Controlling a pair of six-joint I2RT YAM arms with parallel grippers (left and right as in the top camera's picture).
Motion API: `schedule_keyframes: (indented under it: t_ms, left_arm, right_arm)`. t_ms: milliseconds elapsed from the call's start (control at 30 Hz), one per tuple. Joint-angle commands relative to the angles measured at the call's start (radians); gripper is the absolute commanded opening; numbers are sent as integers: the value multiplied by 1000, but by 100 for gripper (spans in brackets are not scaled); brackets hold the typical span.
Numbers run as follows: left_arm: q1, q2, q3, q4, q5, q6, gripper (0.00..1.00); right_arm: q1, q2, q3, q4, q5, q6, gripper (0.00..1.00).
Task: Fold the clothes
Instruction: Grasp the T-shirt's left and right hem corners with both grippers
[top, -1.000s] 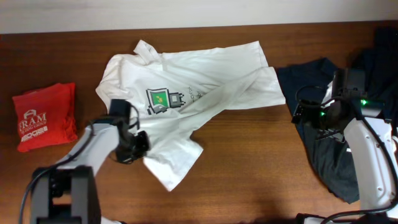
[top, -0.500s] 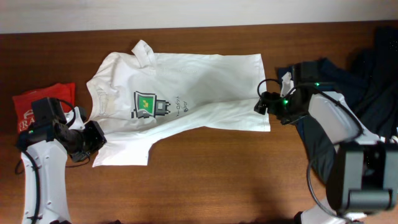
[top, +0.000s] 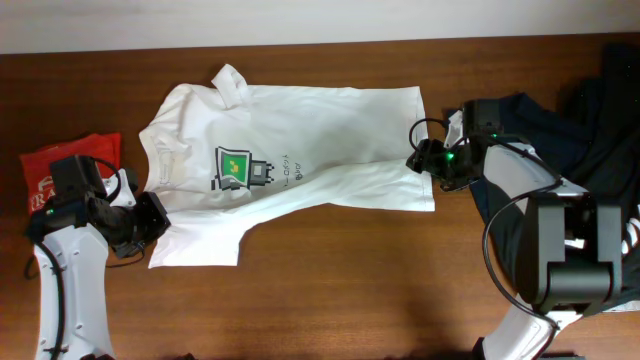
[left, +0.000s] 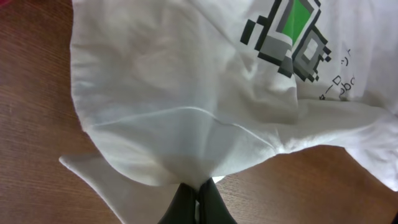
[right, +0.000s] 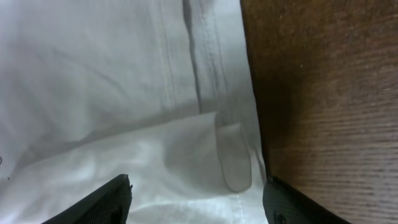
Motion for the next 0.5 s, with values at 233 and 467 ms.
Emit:
schedule_keyframes:
  t_ms: [233, 467]
  left_arm:
    - [4, -4, 10, 4, 15, 16, 0]
    - [4, -4, 10, 6, 14, 16, 0]
  right_arm:
    - [33, 37, 7, 32, -1, 10, 56]
    - [41, 61, 7, 44, 7, 10, 26]
